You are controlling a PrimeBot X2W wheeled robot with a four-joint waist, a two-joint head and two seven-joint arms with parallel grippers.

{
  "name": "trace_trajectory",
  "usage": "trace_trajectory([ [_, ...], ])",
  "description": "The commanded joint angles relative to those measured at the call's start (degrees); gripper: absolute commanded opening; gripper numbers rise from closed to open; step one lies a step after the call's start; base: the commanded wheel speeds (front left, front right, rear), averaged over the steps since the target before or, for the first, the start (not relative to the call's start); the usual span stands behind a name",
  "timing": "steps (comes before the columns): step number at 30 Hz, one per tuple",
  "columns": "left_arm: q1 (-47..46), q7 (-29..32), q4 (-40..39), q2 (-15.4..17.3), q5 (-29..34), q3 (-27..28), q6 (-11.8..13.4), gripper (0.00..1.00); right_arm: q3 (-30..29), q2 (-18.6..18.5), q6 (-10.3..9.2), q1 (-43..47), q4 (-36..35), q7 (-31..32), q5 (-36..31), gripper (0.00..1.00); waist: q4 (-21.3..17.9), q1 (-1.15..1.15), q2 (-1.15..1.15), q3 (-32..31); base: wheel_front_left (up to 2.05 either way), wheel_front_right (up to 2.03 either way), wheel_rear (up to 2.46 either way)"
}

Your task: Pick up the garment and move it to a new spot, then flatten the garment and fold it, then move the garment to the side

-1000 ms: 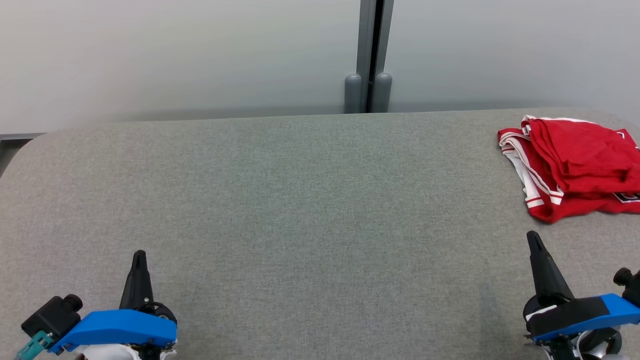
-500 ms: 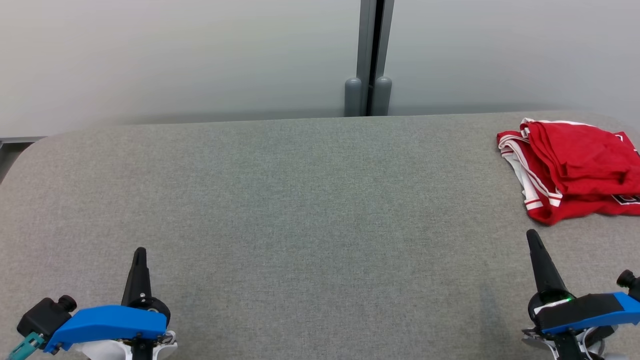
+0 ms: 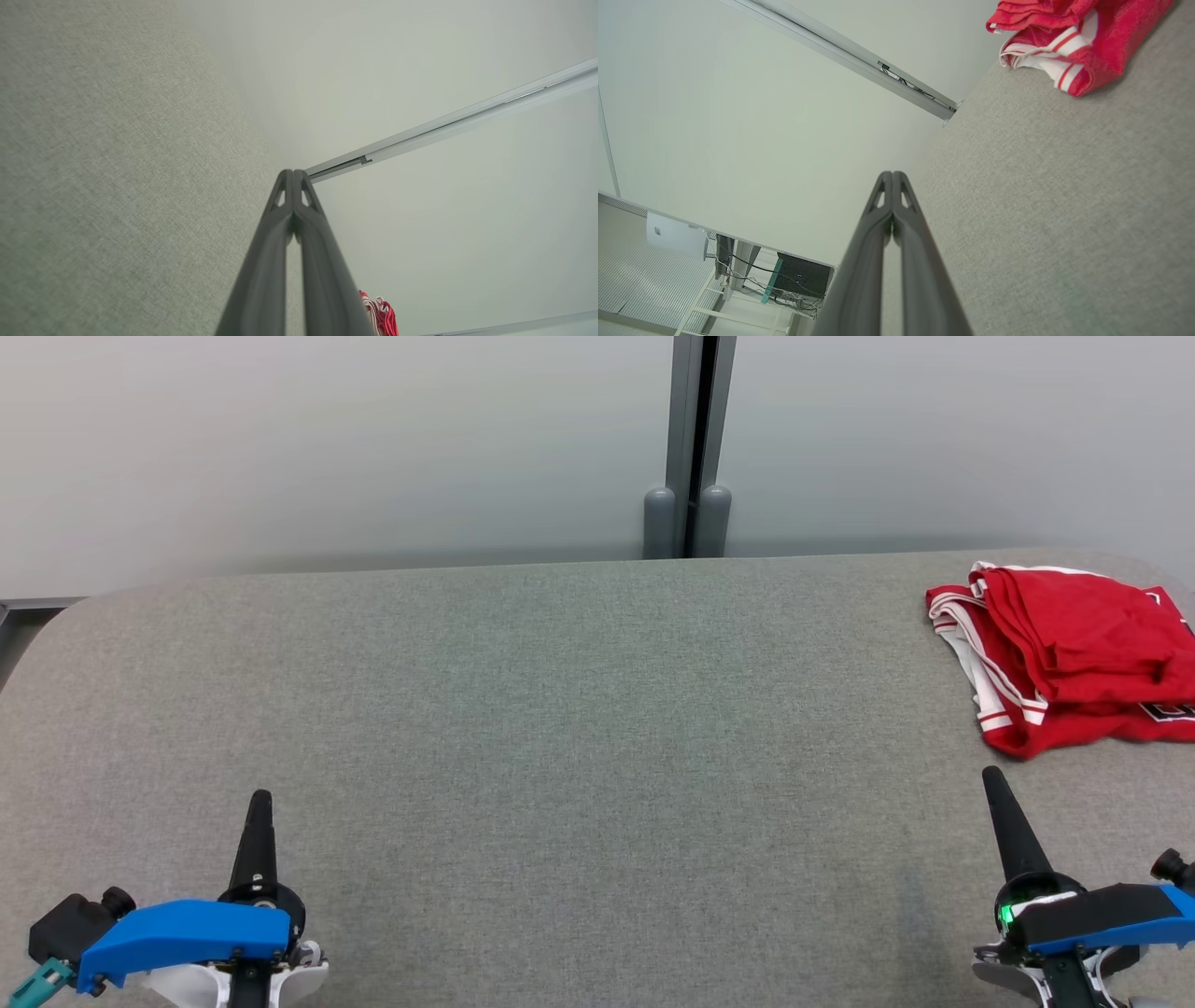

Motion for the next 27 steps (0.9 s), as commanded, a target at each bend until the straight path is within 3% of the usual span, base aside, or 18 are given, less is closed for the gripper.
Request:
trace_trajectory([
  [1, -1.1, 0.2, -0.3, -0.1, -1.2, 0.4, -0.5, 0.00, -0.2, -0.3, 0.11, -1.3, -0.2, 0.2, 1.5, 0.00, 0.0, 0.00, 0.00, 0.0, 0.00, 0.00, 0.00],
  [27, -2.1, 3.2, 0.7, -1.1, -13.6, 2.5, -2.3, 0.00, -0.3, -0.3, 0.12, -2.3, 2.3, 1.5, 15.6, 0.00, 0.0, 0.00, 0.00, -1.0, 0.00, 0.00, 0.00],
])
